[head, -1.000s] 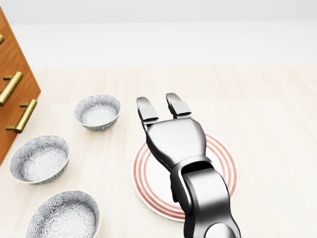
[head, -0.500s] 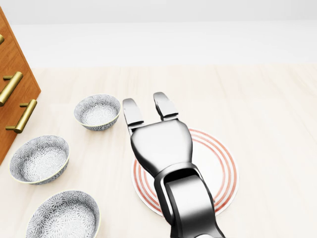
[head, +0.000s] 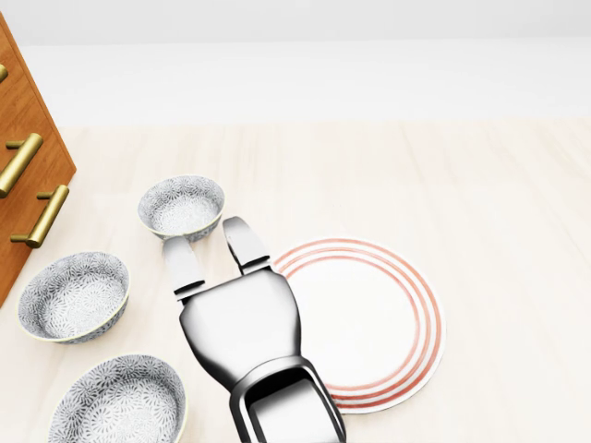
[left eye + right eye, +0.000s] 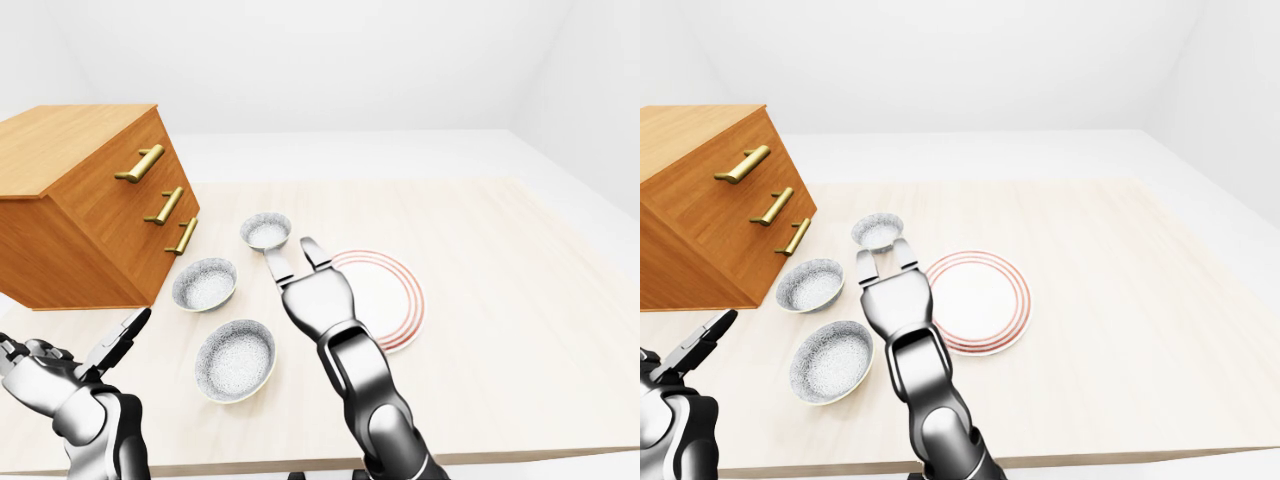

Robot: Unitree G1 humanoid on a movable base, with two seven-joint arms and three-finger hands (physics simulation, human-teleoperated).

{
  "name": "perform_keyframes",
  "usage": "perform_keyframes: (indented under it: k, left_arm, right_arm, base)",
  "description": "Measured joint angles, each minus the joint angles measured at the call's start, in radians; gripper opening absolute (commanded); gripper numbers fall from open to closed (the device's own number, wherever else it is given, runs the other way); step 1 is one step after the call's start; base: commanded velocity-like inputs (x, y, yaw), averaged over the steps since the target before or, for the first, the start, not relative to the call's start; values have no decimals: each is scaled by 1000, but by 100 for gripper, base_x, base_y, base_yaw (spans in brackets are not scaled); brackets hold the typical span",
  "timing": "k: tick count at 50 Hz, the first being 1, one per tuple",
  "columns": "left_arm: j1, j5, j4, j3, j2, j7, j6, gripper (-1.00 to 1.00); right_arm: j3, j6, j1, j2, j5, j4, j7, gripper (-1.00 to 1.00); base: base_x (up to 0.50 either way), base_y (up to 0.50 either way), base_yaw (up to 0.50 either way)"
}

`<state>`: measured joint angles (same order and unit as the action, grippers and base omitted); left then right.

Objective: Put the bowl at the front on the plate.

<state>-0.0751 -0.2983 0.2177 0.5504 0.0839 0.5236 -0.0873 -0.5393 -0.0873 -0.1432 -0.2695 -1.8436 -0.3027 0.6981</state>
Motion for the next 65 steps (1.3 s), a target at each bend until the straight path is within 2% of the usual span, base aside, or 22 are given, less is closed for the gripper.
perform_keyframes:
  k: [28,54,65]
  left_arm:
    - [1,7,-3,-3,0,0,0,100]
    - [0,11,-2,-5,-1,0,0,100]
    - [0,12,-6,-6,-1,0,0,100]
  right_arm:
    - [-269,0,150,49,-26,-42,0,100]
    - [-304,0,190,80,20,-43,0,100]
    - [-364,0,218,95,53,-51,0,100]
  base:
    - [0,0,0]
    - [0,0,0]
    - [0,0,0]
